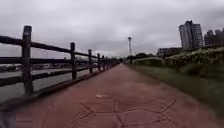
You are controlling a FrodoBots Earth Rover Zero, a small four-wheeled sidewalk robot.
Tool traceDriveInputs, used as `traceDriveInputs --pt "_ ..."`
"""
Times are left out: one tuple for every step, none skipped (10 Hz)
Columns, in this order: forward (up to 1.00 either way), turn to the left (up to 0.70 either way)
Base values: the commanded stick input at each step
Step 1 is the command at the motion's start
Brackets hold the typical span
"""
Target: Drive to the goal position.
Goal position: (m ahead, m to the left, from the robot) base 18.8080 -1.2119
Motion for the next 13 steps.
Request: traceDriveInputs --pt "1.00 0.00" --pt "1.00 0.00" --pt "1.00 0.00" --pt "1.00 0.00" --pt "1.00 0.00" --pt "1.00 0.00" --pt "1.00 0.00" --pt "1.00 0.00" --pt "1.00 0.00" --pt "1.00 0.00" --pt "1.00 0.00" --pt "1.00 0.00" --pt "1.00 0.00"
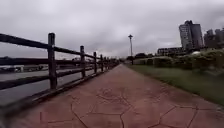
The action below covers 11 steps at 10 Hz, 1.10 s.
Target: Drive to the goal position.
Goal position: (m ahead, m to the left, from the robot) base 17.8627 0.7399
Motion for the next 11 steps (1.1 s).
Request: traceDriveInputs --pt "1.00 -0.02" --pt "0.99 -0.37" --pt "0.99 0.00" --pt "0.98 0.00" --pt "1.00 0.00" --pt "1.00 0.00" --pt "1.00 0.00" --pt "1.00 0.00" --pt "1.00 0.00" --pt "1.00 0.00" --pt "1.00 0.00"
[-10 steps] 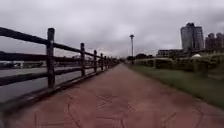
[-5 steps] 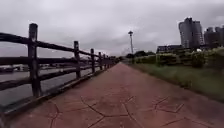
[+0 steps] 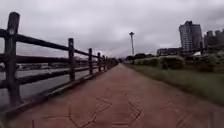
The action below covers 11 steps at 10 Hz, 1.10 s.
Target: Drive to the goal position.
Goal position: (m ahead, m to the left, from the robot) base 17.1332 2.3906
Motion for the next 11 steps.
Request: traceDriveInputs --pt "1.00 0.00" --pt "1.00 0.00" --pt "1.00 0.00" --pt "1.00 0.00" --pt "1.00 0.00" --pt "1.00 0.00" --pt "1.00 0.00" --pt "1.00 0.00" --pt "1.00 0.00" --pt "1.00 0.00" --pt "1.00 0.00"
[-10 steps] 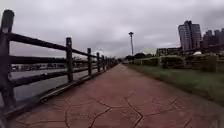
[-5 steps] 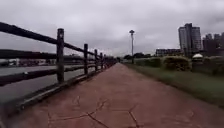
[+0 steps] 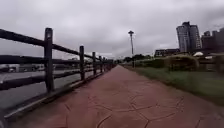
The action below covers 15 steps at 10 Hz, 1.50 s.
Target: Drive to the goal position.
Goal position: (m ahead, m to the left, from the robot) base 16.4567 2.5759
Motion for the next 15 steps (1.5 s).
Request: traceDriveInputs --pt "1.00 0.00" --pt "1.00 0.00" --pt "1.00 0.00" --pt "1.00 0.00" --pt "1.00 0.00" --pt "1.00 0.00" --pt "1.00 0.00" --pt "1.00 0.00" --pt "1.00 0.00" --pt "1.00 0.00" --pt "1.00 0.00" --pt "1.00 0.00" --pt "1.00 0.00" --pt "1.00 0.00" --pt "1.00 0.00"
